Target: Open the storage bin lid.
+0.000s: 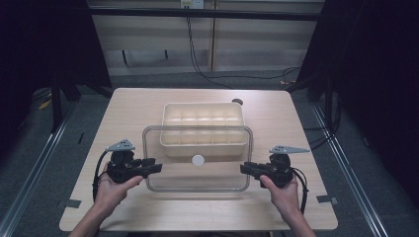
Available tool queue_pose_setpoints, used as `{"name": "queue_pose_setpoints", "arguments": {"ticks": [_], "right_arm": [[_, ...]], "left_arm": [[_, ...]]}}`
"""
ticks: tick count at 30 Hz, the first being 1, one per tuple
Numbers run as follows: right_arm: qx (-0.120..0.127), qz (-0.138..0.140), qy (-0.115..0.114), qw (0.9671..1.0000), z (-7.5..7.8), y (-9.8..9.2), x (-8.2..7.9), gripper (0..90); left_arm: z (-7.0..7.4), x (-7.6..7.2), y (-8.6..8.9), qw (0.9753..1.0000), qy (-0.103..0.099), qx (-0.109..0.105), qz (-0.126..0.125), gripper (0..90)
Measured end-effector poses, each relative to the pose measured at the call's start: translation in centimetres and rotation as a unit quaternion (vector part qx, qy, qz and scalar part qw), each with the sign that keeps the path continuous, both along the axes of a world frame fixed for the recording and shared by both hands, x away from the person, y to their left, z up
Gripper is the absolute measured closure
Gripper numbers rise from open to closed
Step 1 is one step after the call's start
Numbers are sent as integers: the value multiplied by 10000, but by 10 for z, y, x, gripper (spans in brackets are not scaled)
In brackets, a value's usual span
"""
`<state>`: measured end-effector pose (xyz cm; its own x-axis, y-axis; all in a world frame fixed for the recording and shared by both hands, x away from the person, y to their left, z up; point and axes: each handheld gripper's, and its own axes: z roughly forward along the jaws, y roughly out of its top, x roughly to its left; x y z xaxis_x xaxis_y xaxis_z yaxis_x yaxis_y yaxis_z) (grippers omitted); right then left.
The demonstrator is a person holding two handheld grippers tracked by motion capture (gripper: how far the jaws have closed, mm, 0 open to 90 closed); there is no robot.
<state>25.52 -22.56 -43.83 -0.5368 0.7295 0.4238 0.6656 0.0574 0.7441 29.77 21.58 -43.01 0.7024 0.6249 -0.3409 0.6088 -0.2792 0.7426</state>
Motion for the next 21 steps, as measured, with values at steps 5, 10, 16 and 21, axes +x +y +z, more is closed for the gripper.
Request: {"name": "queue_pose_setpoints", "arguments": {"ticks": [5, 10, 16, 21], "right_arm": [[-30, 13, 28, 10000, -3, 0, -6, 697], [-32, 58, 97, 9999, -8, -1, -11, 702], [4, 87, 193, 9998, -11, 1, -21, 702], [20, 81, 233, 9997, -11, 3, -31, 705]], "left_arm": [[-5, -4, 0, 9999, 98, 44, -21, 573], [-12, -10, 0, 9997, 207, 104, -65, 571], [-14, -23, 2, 9994, 314, 147, -63, 570], [-14, -30, 4, 9994, 294, 148, -91, 570]]}}
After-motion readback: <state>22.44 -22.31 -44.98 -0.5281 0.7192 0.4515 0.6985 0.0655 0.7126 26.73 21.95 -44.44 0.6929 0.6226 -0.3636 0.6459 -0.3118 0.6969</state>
